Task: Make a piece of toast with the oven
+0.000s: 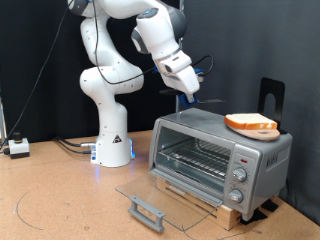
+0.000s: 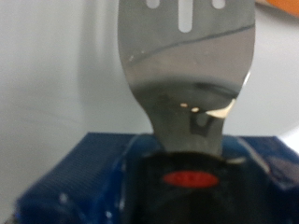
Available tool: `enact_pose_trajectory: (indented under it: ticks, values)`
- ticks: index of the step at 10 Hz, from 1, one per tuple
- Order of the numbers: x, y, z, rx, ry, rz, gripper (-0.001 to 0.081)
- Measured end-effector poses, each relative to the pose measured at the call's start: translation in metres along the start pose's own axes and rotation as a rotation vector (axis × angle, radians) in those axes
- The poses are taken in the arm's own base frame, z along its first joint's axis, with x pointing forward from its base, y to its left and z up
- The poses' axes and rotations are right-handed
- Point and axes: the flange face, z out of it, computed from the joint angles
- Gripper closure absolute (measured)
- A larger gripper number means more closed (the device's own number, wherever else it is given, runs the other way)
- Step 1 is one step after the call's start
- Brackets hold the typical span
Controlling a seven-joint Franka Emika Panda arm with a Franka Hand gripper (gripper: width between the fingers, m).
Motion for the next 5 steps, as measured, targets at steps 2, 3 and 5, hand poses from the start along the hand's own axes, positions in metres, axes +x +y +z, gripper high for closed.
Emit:
enact_pose_trajectory:
  ticks: [2, 3, 5]
  values:
    - [-0.008, 0.03, -0.011, -0.08, 0.023, 0.081, 0.0395]
    - [-0.013, 0.044, -0.016, -0.113, 0.025, 0.109, 0.0395]
    - [-0.027, 0.07, -0.024, -0.142, 0.018, 0.14, 0.0395]
